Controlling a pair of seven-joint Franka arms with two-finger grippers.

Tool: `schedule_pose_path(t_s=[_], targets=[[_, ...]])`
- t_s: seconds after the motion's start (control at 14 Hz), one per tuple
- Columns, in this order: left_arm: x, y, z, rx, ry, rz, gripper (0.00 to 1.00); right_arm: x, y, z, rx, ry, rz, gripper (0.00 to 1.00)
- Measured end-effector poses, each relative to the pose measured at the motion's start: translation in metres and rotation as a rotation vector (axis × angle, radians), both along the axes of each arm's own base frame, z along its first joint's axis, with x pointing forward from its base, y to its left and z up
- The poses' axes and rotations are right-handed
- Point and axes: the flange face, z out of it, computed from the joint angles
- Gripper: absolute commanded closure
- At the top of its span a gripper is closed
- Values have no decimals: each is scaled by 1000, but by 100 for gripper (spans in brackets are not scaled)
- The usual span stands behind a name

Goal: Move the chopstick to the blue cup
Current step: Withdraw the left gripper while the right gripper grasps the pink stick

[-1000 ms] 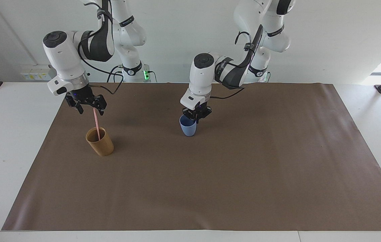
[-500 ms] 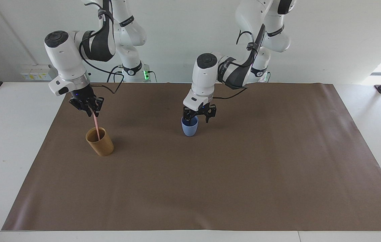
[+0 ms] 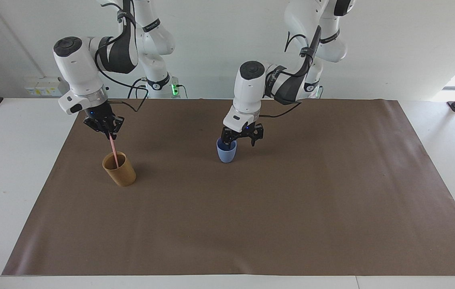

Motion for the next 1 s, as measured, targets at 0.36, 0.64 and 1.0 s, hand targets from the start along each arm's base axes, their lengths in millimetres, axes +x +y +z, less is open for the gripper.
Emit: schedule_pose_path(t_s=[0.36,0.64,1.0], targets=[[12,119,44,35,64,-83,0,10,7,32,-3,-28,14,100],[14,196,51,46,124,-125,0,12,10,76,0,-1,19,100],[18,260,48,44,149,-155,0,5,19,125,19,57,-81,100]])
